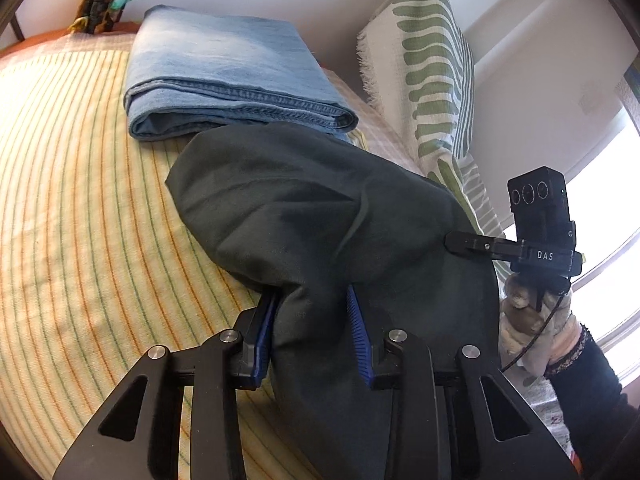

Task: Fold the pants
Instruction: 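Lift the folded dark green pants off the bed with both grippers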

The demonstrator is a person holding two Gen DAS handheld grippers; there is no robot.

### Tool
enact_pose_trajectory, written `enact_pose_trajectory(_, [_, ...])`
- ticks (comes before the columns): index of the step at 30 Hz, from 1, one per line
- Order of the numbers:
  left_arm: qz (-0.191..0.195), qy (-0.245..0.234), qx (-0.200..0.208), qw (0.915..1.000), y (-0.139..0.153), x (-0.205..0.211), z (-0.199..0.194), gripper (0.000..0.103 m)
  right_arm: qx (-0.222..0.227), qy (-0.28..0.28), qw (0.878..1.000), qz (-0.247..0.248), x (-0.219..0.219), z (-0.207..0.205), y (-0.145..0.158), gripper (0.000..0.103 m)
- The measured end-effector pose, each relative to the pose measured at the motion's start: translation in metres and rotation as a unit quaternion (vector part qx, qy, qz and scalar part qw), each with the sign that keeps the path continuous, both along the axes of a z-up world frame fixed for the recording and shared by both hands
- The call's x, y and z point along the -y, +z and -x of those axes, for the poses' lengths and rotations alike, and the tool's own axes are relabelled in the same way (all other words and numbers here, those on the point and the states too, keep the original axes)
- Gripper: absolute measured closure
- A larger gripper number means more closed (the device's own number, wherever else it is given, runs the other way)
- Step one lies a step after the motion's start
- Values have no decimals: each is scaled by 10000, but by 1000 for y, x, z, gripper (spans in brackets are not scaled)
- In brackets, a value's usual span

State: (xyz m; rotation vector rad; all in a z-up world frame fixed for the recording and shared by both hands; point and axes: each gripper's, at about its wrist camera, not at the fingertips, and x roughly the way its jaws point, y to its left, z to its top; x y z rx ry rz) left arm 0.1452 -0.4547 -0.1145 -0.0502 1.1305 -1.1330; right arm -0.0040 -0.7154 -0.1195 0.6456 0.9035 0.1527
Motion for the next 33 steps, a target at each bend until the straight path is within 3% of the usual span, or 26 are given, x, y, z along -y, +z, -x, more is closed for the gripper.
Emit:
enact_pose_trajectory(4, [-12,48,-11,10000,-1,2,-1,73,-36,-171,9997,-179,5,-2,-11,56])
enact_pose_trajectory(5, [-33,21,86,10000,1,3,2,83,-8,-211,9997,-130,3,-1,-10,58])
enact_pose_trajectory(8, [23,-91,303,9995,11,8,10,90,108,-243,9992,293,-9,5,7,74])
enact_pose_trajectory(15, [211,-252,590,9977,36,9,23,94,187,-241,9948,969,-38,11,47,84])
enact_pose_trajectory(29, [635,-425,1149,9904,98,-8,30,96,677,-218,9854,1546,-78,19,114,93])
enact_pose_trajectory(31, [590,-435,1166,9905,98,-6,26,97,670,-239,9819,1753,-80,14,116,93])
enact_pose_trajectory(33, [512,-344,1086,9922,92,-3,19,97,526,-330,9862,1535,-72,8,107,93])
